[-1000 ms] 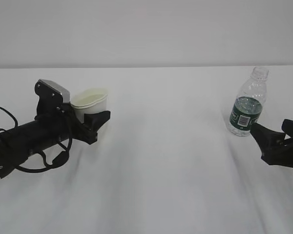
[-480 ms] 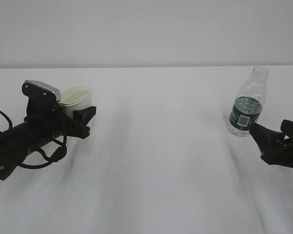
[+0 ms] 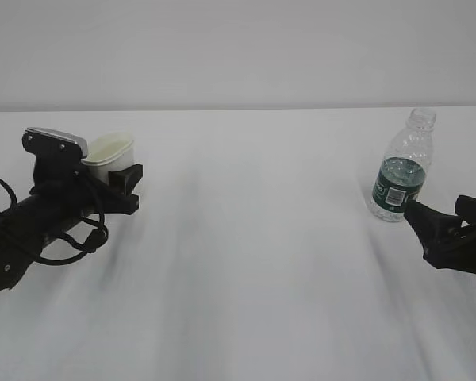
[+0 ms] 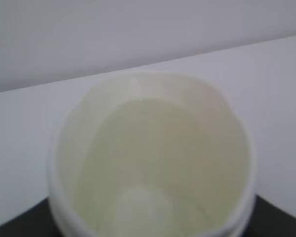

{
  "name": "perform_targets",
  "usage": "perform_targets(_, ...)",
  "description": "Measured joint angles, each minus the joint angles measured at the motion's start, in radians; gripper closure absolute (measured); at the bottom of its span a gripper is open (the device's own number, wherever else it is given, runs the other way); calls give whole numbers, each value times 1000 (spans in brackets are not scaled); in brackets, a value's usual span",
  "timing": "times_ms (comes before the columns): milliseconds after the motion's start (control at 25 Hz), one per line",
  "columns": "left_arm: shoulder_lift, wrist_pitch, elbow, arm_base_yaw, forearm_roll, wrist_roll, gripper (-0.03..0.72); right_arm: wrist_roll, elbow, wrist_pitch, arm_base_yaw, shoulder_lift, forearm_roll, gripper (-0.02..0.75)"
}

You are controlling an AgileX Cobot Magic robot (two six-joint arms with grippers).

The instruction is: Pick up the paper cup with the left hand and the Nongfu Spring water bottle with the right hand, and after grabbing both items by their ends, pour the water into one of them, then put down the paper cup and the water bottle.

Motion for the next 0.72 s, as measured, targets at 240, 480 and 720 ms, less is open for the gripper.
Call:
perform_targets(240,22,0,-30,2,-8,4,271,12,0,0,0,0,-16,146)
perform_targets(480,50,0,-57,5,-14,4,271,20,0,0,0,0,-20,146)
perform_targets(720,92,0,-85,5,-17,4,271,22,0,0,0,0,-24,146)
